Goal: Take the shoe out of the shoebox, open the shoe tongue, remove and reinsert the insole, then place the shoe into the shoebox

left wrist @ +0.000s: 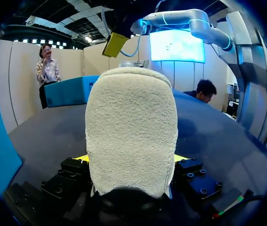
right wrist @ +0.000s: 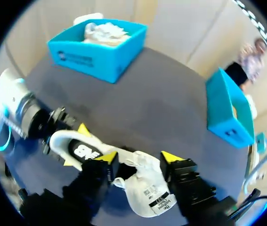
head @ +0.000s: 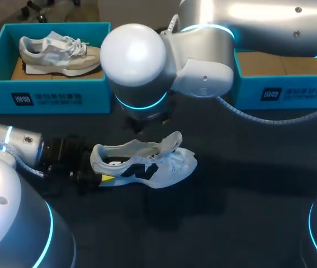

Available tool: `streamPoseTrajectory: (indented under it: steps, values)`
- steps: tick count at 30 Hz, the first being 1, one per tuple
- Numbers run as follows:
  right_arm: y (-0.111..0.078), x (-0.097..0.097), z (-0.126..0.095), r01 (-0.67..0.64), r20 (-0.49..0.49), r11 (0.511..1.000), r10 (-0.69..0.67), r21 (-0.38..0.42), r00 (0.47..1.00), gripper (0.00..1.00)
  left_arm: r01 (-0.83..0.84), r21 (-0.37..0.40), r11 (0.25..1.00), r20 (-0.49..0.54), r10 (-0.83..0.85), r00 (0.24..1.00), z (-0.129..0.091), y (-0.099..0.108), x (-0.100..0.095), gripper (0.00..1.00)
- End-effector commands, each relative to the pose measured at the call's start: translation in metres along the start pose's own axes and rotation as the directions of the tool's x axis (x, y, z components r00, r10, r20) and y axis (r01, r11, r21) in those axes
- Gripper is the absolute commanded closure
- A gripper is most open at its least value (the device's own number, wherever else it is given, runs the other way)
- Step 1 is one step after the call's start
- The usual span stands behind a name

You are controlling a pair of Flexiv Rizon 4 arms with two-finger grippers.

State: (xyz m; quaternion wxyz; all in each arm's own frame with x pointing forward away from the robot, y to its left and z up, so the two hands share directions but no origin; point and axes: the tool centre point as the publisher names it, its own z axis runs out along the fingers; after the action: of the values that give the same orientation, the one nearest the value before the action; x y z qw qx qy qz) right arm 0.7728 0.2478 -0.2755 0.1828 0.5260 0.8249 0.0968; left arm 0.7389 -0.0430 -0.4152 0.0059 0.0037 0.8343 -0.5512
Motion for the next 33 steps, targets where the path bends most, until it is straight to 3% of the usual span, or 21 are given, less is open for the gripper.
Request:
streamPoseTrajectory:
  steps: [1,6,9,33]
  values:
    - [0.001,0.011,0.001,0.385,-0.131,0.923,-0.383,-0.016,0.914,1.00,-0.001,0.000,1.000,0.001,0.001,1.000,0.000,0.000,0.000,1.00]
    - [-0.004,0.025,0.000,0.556,-0.195,0.830,-0.554,-0.053,0.809,1.00,-0.001,0.000,1.000,0.001,0.001,1.000,0.000,0.000,0.000,1.00]
    - [-0.012,0.025,-0.002,0.578,-0.256,0.814,-0.573,-0.063,0.779,1.00,-0.001,0.000,1.000,0.001,0.001,1.000,0.000,0.000,0.000,1.00]
    - [-0.012,0.025,-0.002,0.578,-0.256,0.814,-0.573,-0.063,0.779,1.00,-0.001,0.000,1.000,0.001,0.001,1.000,0.000,0.000,0.000,1.00]
